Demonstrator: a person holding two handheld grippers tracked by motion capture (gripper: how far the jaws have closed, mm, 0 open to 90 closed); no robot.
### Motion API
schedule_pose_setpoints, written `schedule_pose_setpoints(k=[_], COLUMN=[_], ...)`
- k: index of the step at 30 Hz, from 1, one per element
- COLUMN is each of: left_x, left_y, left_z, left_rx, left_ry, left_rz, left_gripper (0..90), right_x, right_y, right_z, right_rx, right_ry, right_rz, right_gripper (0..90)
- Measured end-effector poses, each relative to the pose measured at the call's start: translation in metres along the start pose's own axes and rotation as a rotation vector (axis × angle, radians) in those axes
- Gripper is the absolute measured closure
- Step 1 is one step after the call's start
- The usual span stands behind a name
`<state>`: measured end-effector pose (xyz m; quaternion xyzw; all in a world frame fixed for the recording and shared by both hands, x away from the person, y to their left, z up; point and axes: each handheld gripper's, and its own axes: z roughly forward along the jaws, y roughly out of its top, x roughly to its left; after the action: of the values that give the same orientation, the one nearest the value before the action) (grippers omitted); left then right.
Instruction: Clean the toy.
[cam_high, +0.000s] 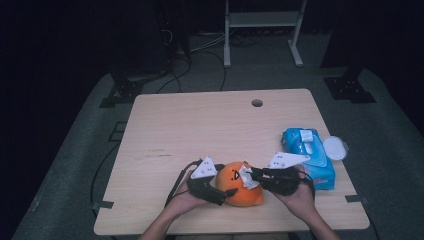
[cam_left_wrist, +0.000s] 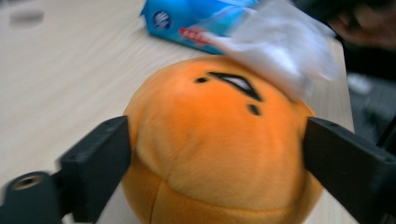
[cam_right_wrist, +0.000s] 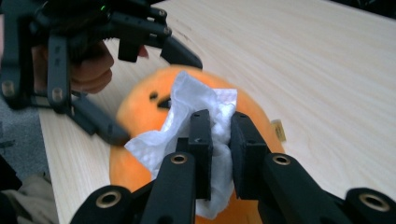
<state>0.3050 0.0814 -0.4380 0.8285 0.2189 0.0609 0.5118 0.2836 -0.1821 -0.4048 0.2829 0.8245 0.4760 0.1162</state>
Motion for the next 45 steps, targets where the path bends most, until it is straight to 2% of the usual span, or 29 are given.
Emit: schedule_pose_setpoints(k=[1,2,5,8,10,12,14,15,16,17,19,20,22,24,25,26,27,29,30,34,35,36,37,38,39,41,43,44,45], left_x=[0.0,-0.001,-0.007,-0.02,-0.027,-0.03,-0.028,-0.027,-0.027,-0.021,-0.015,-0.015,-0.011,-0.013,-0.019,-0.019,-0.026,-0.034,-0.034,-0.03,-0.026,-0.026,-0.023,-0.023,-0.021,-0.022,-0.024,-0.028,-0.029], left_y=[0.0,0.0,0.001,0.004,0.005,0.005,0.003,0.002,0.002,0.003,0.004,0.004,0.003,0.002,0.004,0.004,0.005,0.006,0.006,0.003,0.001,0.001,0.002,0.002,0.006,0.008,0.008,0.008,0.008], left_z=[0.001,0.002,0.002,0.004,0.004,0.003,0.001,0.001,0.001,0.001,0.003,0.003,0.007,0.007,0.006,0.006,0.006,0.006,0.005,0.003,0.001,0.001,0.002,0.002,0.005,0.009,0.011,0.012,0.012], left_rx=[0.004,0.01,0.01,0.019,0.03,0.037,0.035,0.032,0.032,0.022,0.0,0.0,0.018,0.016,0.018,0.018,0.032,0.042,0.046,0.047,0.041,0.041,0.028,0.028,0.022,0.022,0.026,0.043,0.048], left_ry=[0.001,0.001,0.003,0.009,0.01,0.009,0.003,-0.002,-0.002,0.004,-0.002,-0.002,-0.021,-0.022,-0.018,-0.018,-0.011,-0.001,-0.001,-0.016,-0.021,-0.021,-0.026,-0.026,-0.031,-0.028,-0.023,-0.013,-0.009], left_rz=[-0.01,0.0,0.052,0.179,0.247,0.287,0.286,0.271,0.271,0.215,0.104,0.104,0.042,0.058,0.117,0.117,0.201,0.271,0.287,0.287,0.258,0.258,0.211,0.211,0.17,0.16,0.157,0.189,0.204], left_gripper=[7.3,7.5,14.2,19.2,21.2,22.1,22.1,21.9,20.1,16.3,7.2,4.6,4.2,10.0,12.2,13.8,14.8,16.2,17.5,18.4,18.1,16.5,13.4,10.8,8.8,5.2,4.3,5.0,7.8], right_x=[0.0,0.0,0.007,0.02,0.024,0.023,0.017,0.013,0.013,0.004,0.0,0.0,0.004,0.01,0.015,0.015,0.025,0.031,0.033,0.025,0.013,0.007,0.003,0.0,0.0,0.003,0.012,0.016,0.02], right_y=[-0.001,-0.001,0.004,0.01,0.013,0.014,0.012,0.01,0.01,0.005,0.0,0.0,0.002,0.005,0.008,0.008,0.012,0.015,0.017,0.016,0.011,0.008,0.004,0.002,0.002,0.005,0.009,0.01,0.011], right_z=[0.0,0.0,0.001,0.004,0.005,0.003,0.0,-0.001,-0.001,-0.003,-0.004,-0.004,-0.005,-0.004,-0.003,-0.003,0.0,0.002,0.002,-0.001,-0.003,-0.004,-0.005,-0.005,-0.006,-0.006,-0.004,-0.002,0.001], right_rx=[0.001,-0.001,-0.01,-0.027,-0.035,-0.035,-0.034,-0.029,-0.029,-0.02,-0.004,-0.004,-0.001,-0.009,-0.013,-0.013,-0.021,-0.019,-0.019,-0.024,-0.015,-0.01,-0.004,-0.001,0.002,-0.004,-0.012,-0.011,-0.013], right_ry=[0.003,0.002,0.017,0.065,0.091,0.083,0.054,0.036,0.036,0.024,0.019,0.019,0.019,0.03,0.045,0.045,0.081,0.086,0.076,0.039,0.011,0.004,-0.001,-0.007,-0.01,0.011,0.043,0.055,0.079], right_rz=[0.005,0.001,-0.011,-0.038,-0.051,-0.059,-0.05,-0.048,-0.048,-0.023,-0.007,-0.007,-0.021,-0.037,-0.052,-0.052,-0.063,-0.09,-0.109,-0.099,-0.068,-0.048,-0.032,-0.026,-0.02,-0.018,-0.038,-0.044,-0.047], right_gripper=[79.2,79.2,79.3,79.2,79.1,79.0,79.0,79.0,79.0,79.0,79.1,79.1,79.2,79.3,79.3,79.3,79.3,79.2,79.3,79.3,79.2,79.2,79.2,79.3,79.7,80.0,80.0,79.9,79.9])
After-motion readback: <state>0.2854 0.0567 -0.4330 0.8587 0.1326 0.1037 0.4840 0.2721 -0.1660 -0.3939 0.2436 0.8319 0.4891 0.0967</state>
